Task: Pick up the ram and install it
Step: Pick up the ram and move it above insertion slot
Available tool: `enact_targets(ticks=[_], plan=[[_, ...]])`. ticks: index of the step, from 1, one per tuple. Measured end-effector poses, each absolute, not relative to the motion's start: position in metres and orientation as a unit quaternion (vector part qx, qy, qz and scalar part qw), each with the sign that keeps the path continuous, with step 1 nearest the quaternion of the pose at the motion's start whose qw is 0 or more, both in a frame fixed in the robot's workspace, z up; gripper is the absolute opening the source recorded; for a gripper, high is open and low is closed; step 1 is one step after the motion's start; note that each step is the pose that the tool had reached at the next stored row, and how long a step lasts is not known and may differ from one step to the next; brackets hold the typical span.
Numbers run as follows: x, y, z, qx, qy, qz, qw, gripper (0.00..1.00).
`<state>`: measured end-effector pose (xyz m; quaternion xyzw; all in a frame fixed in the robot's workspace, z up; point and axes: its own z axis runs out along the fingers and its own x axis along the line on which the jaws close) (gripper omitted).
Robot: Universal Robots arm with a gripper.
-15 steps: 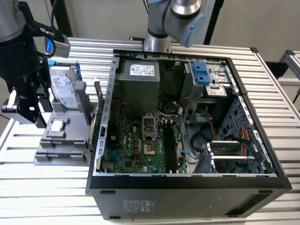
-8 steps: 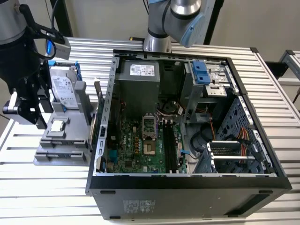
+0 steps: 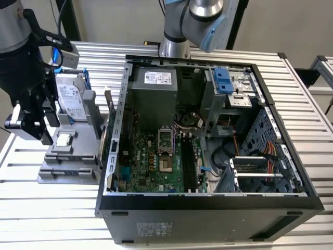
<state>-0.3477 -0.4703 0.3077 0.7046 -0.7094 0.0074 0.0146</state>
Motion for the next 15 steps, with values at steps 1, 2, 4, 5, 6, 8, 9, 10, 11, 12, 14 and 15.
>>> enact_targets(ticks=[1,2,4,5,6,8,9,10,11,12,14,15], plan=[[-0.3477,-0.4703,0.3071,0.705,-0.709,0.007,0.015,1.0],[-0.3477,-0.4703,0.3066,0.705,-0.709,0.007,0.015,1.0],[-0.3477,-0.4703,0.3055,0.705,-0.709,0.007,0.015,1.0],[-0.3477,-0.4703,0.305,0.705,-0.709,0.008,0.015,1.0],[-0.3477,-0.4703,0.3044,0.705,-0.709,0.008,0.015,1.0],[-0.3477,-0.4703,0.3032,0.705,-0.709,0.008,0.015,1.0],[-0.3477,-0.4703,0.3026,0.705,-0.709,0.008,0.015,1.0],[-0.3477,-0.4703,0.302,0.705,-0.709,0.008,0.015,1.0],[-0.3477,-0.4703,0.3014,0.705,-0.709,0.008,0.015,1.0],[-0.3476,-0.4703,0.3008,0.705,-0.709,0.008,0.015,1.0],[-0.3475,-0.4703,0.2997,0.705,-0.709,0.008,0.015,1.0],[-0.3474,-0.4703,0.2992,0.705,-0.709,0.008,0.015,1.0]])
